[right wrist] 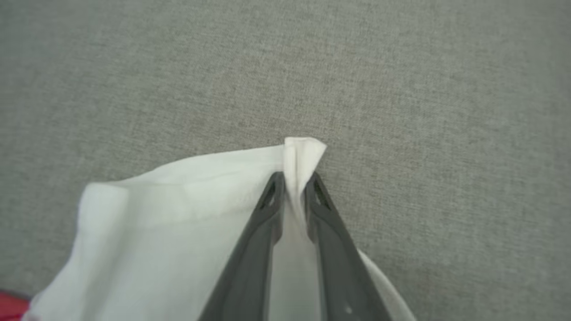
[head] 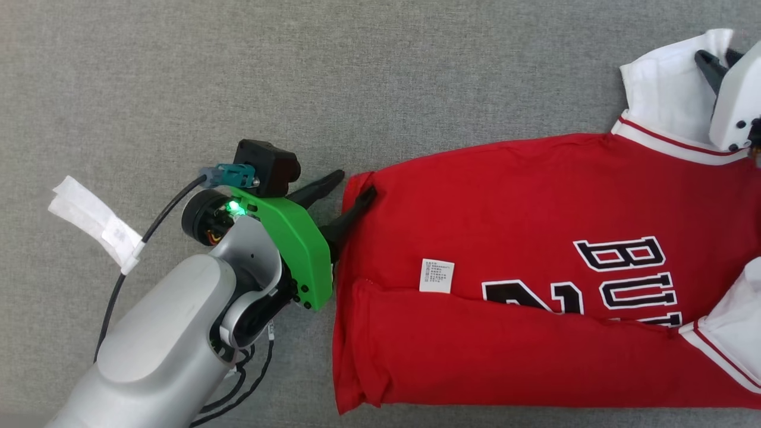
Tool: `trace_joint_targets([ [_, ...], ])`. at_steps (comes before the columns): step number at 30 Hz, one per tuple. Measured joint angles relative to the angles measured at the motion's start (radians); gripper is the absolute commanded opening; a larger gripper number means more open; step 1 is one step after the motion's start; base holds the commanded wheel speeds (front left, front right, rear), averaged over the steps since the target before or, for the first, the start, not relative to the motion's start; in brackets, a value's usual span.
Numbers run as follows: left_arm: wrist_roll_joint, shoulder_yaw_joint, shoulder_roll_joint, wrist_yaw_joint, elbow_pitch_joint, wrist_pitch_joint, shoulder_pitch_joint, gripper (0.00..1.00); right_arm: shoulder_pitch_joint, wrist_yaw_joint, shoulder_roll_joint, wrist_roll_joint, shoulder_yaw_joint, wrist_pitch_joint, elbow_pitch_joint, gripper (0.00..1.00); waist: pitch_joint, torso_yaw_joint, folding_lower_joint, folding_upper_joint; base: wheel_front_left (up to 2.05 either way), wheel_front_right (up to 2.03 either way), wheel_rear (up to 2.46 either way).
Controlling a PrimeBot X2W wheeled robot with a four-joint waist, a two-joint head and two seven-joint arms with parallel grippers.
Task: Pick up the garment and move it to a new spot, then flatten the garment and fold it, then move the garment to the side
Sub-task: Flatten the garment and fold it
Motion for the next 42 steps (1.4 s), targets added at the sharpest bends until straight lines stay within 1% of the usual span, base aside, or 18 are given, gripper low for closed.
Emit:
trace_joint_targets([
  [1, -0.006, -0.001, -0.002, -0.006, 0.000, 0.005, -0.001, 0.00, -0.002, 0.001, 0.000, 0.013, 0.009, -0.008, 0.002, 0.00, 0.000, -0.003, 0.0000, 0.0000, 0.00, 0.00, 0.00],
  [4, -0.025, -0.006, -0.013, -0.022, 0.004, 0.014, -0.002, 0.00, -0.005, 0.001, -0.011, 0.036, 0.028, -0.061, 0.004, 0.00, 0.000, -0.011, 0.0000, 0.0000, 0.00, 0.00, 0.00],
  [6, -0.036, 0.000, -0.016, -0.022, 0.014, 0.015, -0.004, 0.00, -0.016, 0.001, -0.023, 0.032, 0.023, -0.129, 0.012, 0.00, 0.000, -0.016, 0.0000, 0.0000, 0.00, 0.00, 0.00],
  [7, -0.038, 0.008, -0.016, -0.020, 0.018, 0.007, -0.009, 0.00, -0.024, 0.001, -0.027, 0.027, 0.019, -0.161, 0.015, 0.00, 0.000, -0.018, 0.0000, 0.0000, 0.00, 0.00, 0.00],
  [10, -0.033, 0.044, -0.016, 0.010, 0.047, -0.032, -0.031, 0.00, -0.065, 0.001, -0.033, 0.010, 0.000, -0.245, 0.040, 0.00, -0.003, -0.026, 0.0000, 0.0000, 0.00, 0.00, 0.00],
  [12, -0.023, 0.064, -0.008, 0.021, 0.060, -0.048, -0.047, 0.00, -0.080, 0.001, -0.032, 0.008, -0.005, -0.258, 0.061, 0.00, -0.008, -0.029, 0.0000, 0.0000, 0.00, 0.00, 0.00],
  [14, -0.024, 0.069, -0.008, 0.021, 0.070, -0.049, -0.055, 0.00, -0.096, 0.001, -0.033, 0.005, -0.007, -0.275, 0.074, 0.00, -0.015, -0.033, 0.0000, 0.0000, 0.00, 0.00, 0.00],
  [21, -0.018, 0.110, -0.029, 0.049, 0.095, -0.110, -0.097, 0.00, -0.141, 0.001, -0.042, 0.006, -0.010, -0.341, 0.094, 0.00, -0.042, -0.051, 0.0000, 0.0000, 0.00, 0.00, 0.00],
  [24, -0.017, 0.111, -0.040, 0.049, 0.106, -0.123, -0.100, 0.00, -0.126, 0.001, -0.044, 0.026, 0.009, -0.365, 0.088, 0.00, -0.057, -0.060, 0.0000, 0.0000, 0.00, 0.00, 0.00],
  [28, -0.012, 0.110, -0.040, 0.056, 0.100, -0.152, -0.078, 0.00, -0.021, 0.001, -0.053, 0.084, 0.035, -0.435, 0.021, 0.00, -0.084, -0.072, 0.0000, 0.0000, 0.00, 0.00, 0.00],
  [30, -0.011, 0.111, -0.035, 0.060, 0.071, -0.170, -0.040, 0.00, 0.061, 0.001, -0.070, 0.104, 0.030, -0.475, -0.028, 0.00, -0.102, -0.079, 0.0000, 0.0000, 0.00, 0.00, 0.00],
  [35, -0.038, 0.113, -0.003, 0.083, -0.039, -0.193, 0.087, 0.00, 0.280, 0.001, -0.096, 0.158, 0.003, -0.517, -0.152, 0.00, -0.149, -0.096, 0.0000, 0.0000, 0.00, 0.00, 0.00],
  [38, -0.052, 0.110, 0.013, 0.106, -0.104, -0.199, 0.164, 0.00, 0.393, 0.001, -0.088, 0.174, -0.031, -0.529, -0.208, 0.00, -0.180, -0.108, -0.0001, 0.0000, 0.00, 0.00, 0.00],
  [42, -0.070, 0.113, 0.025, 0.142, -0.161, -0.220, 0.265, 0.00, 0.495, 0.001, -0.044, 0.181, -0.042, -0.540, -0.234, 0.00, -0.216, -0.131, -0.0001, 0.0000, 0.00, 0.00, 0.00],
])
